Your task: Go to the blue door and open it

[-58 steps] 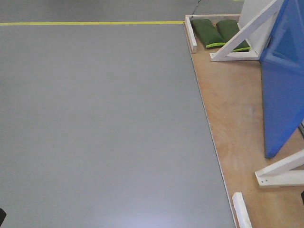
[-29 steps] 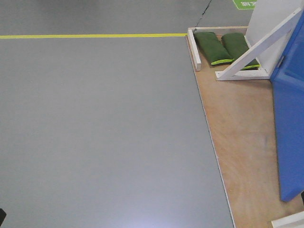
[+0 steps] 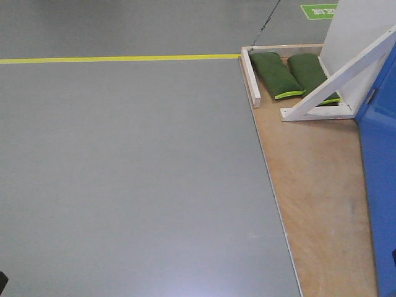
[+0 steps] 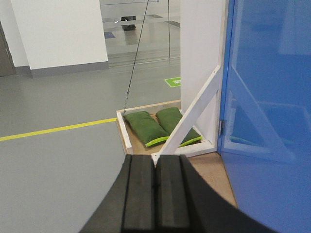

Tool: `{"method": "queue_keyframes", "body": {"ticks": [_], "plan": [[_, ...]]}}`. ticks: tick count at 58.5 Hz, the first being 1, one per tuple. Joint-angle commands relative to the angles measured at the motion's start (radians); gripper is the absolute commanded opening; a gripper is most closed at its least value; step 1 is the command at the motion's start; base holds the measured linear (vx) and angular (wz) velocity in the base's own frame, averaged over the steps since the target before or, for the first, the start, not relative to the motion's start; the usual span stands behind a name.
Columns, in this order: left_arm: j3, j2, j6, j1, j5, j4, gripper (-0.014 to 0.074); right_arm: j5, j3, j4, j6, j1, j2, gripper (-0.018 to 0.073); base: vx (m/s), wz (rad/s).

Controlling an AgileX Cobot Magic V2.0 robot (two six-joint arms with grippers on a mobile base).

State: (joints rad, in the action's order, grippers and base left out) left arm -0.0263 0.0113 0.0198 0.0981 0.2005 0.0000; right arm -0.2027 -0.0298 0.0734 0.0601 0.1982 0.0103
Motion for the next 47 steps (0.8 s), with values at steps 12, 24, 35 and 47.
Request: {"method": "queue_keyframes", "body": {"ticks": [12,24,35,47], "plan": [[0.025,0.013,0.007,0.002,-0.083,-0.006,0.0073,0.082,-0.003,0.006,-0.001,0.003,0.004,-0.0001,0.18,-0.02],[0.025,0.013,0.007,0.002,-0.083,-0.006,0.0073,0.082,-0.003,0.006,-0.001,0.003,0.004,-0.0001,0.08,-0.02],[0.025,0.013,0.007,0.002,-0.083,-0.006,0.0073,0.082,-0.003,0.006,-0.001,0.003,0.004,-0.0001,0.02,0.0],[0.025,0.013,0.007,0.002,-0.083,-0.006,0.0073,0.082,-0.003,0.006,-0.001,0.003,0.004,-0.0001,0.0,0.0]]}}
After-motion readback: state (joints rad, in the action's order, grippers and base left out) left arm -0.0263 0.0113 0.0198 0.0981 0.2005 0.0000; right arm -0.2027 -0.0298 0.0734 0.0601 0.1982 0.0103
